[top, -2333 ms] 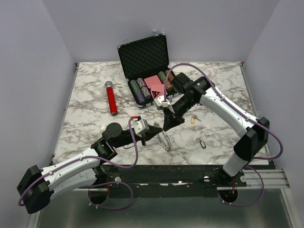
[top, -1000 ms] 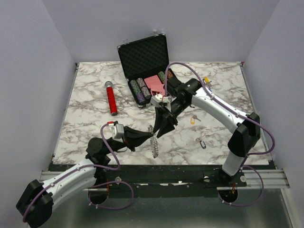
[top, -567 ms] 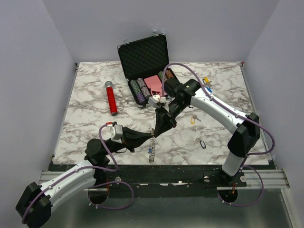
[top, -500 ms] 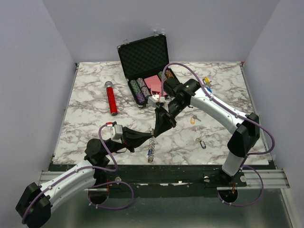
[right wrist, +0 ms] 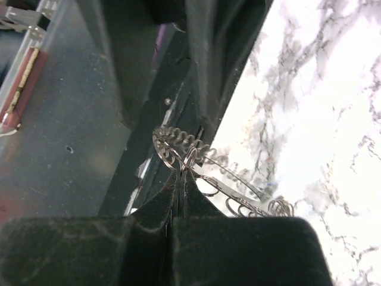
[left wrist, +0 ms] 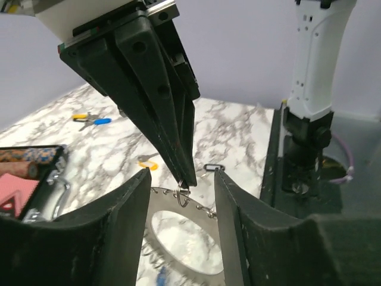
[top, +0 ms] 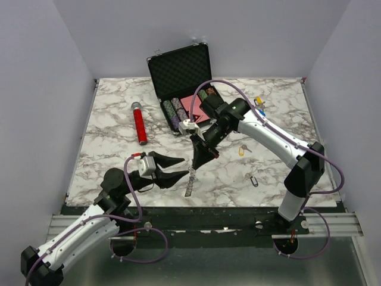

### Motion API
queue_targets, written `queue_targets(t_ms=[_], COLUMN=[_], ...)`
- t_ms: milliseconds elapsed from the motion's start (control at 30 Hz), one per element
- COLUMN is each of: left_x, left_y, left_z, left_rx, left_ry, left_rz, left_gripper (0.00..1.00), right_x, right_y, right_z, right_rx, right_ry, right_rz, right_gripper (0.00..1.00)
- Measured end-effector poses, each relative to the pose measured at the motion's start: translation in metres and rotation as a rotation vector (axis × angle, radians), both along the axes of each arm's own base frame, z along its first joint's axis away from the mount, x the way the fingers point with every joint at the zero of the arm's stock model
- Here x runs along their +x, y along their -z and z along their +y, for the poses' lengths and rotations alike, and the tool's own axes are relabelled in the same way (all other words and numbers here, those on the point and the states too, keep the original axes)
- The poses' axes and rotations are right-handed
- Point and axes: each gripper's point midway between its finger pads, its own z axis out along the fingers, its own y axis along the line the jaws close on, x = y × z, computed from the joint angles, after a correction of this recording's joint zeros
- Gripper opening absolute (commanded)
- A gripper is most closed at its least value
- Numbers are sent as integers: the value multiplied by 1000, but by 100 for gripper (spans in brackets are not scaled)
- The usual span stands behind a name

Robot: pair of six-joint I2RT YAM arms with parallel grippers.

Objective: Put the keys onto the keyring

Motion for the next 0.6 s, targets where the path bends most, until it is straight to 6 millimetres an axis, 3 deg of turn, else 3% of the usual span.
queue_targets(t_ms=[200,433,600], left_x=[3,14,20], left_y=[-12,11,25], left_z=[4,-4,-9], left_rx=[115,317,394], left_ry=[-27,7,29], left_rz=[-80,-78,-66], left_gripper=[57,53,44], right_x=[9,20,25], right_y=[0,8,16], right_z=[-3,0,-1], right_rx=[-56,-106,-146], right_ry=[20,32,47], right_rz=[-45,-61,-63], right_gripper=[1,1,1])
